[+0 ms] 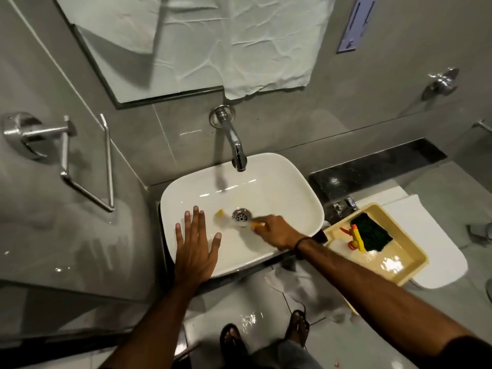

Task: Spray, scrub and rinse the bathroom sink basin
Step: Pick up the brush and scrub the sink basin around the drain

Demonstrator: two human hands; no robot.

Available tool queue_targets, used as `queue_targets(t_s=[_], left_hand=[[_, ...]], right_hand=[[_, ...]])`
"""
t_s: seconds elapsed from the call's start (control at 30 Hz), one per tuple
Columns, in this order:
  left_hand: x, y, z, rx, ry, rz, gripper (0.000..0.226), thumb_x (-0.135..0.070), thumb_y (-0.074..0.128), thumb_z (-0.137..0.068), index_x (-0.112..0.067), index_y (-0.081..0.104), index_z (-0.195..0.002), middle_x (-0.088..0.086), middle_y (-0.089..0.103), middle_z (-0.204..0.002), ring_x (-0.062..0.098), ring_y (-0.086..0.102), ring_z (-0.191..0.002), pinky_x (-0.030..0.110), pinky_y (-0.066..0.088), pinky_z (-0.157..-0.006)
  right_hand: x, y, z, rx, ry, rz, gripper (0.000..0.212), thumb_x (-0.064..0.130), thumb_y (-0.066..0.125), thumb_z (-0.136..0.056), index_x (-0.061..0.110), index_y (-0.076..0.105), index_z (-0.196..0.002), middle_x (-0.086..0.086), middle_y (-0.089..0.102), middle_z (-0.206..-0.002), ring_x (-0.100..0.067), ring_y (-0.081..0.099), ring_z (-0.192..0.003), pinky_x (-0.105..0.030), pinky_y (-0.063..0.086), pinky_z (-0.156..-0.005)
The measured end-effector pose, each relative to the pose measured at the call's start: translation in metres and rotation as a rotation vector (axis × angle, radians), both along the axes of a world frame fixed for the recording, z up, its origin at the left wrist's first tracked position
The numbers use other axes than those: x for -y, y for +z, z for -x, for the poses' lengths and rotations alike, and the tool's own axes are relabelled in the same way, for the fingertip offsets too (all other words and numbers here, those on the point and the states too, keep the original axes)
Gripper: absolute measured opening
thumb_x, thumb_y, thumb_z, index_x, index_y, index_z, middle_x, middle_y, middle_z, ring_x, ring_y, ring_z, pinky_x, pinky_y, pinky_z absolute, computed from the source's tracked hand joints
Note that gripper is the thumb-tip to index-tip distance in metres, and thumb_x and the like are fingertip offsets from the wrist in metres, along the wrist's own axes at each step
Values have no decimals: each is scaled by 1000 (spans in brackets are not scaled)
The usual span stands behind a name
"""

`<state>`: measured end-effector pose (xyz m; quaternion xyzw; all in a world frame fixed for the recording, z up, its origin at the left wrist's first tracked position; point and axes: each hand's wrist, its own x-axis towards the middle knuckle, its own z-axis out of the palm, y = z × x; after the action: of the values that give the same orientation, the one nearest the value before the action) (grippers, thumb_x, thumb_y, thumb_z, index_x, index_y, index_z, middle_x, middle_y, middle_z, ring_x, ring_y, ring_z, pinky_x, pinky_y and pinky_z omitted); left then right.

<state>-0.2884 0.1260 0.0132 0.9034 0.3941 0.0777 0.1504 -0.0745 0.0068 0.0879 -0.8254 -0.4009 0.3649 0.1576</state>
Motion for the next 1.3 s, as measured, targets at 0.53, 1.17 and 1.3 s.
queue_targets(t_s=[0.53,1.17,1.3], left_hand=[[-3,-3,0,36,27,35,77,-58,10,-103,-15,-2,-166,4,-10,-176,23,-12,-163,53,-1,-133],[-2,-2,-2,13,21,37,83,-63,0,-99,-13,-3,-166,6,-10,-176,25,-11,-163,51,-4,-133],[-4,-4,-3,-3,21,32,81,-62,3,-100,-15,-5,-166,4,-14,-176,22,-15,-163,51,-4,-133]], right_hand=[[30,25,-31,237,59,57,34,35,50,-107,24,72,-129,-12,77,-112,-36,70,-107,-40,53,-94],[17,22,3,12,105,111,42,37,56,-104,26,67,-143,-7,69,-143,-29,63,-132,-41,46,-117],[16,24,-24,116,-73,75,43,38,50,-107,21,67,-143,-7,68,-143,-32,62,-130,-44,46,-116]])
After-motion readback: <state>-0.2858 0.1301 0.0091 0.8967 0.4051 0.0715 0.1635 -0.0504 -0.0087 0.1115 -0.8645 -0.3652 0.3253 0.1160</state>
